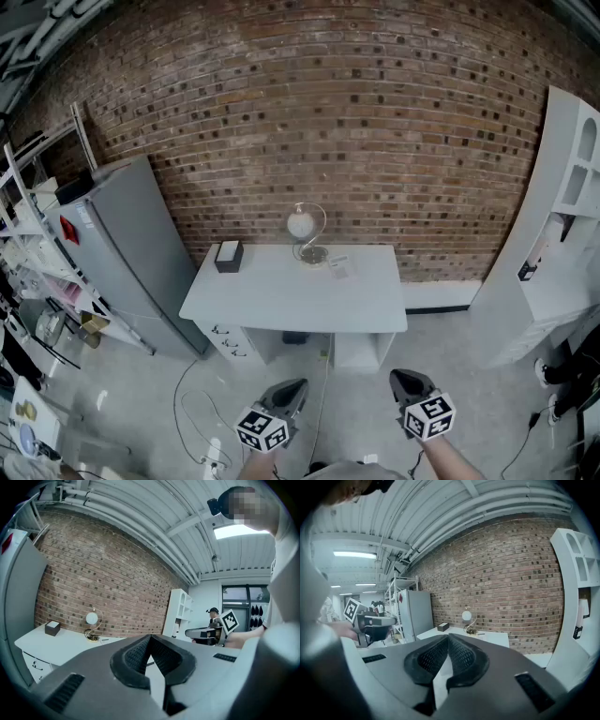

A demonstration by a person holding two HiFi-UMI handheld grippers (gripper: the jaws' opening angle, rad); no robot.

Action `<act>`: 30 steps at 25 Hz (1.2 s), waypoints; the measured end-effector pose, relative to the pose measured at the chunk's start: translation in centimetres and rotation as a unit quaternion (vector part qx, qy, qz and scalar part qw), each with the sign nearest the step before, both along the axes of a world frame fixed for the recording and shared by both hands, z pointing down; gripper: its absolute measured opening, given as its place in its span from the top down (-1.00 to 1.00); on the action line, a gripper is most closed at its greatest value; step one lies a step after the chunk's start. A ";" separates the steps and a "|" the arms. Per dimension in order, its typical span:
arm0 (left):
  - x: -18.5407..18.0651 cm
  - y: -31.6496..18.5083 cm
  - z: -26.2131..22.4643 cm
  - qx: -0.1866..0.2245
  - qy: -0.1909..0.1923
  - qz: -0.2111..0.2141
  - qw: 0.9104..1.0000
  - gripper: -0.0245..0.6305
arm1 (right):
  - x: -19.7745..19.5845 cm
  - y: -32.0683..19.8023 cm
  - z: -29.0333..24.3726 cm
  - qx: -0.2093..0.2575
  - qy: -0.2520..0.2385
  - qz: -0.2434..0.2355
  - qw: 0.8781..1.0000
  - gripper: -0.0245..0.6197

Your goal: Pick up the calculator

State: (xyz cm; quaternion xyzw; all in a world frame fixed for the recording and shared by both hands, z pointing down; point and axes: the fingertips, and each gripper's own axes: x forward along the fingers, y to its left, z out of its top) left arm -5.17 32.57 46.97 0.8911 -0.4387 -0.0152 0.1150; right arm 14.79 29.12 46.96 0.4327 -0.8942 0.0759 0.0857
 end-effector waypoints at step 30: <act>0.1 -0.2 -0.1 -0.007 0.025 0.018 0.999 0.60 | -1.3 -0.4 1.1 -0.016 -0.017 -0.008 1.000 0.89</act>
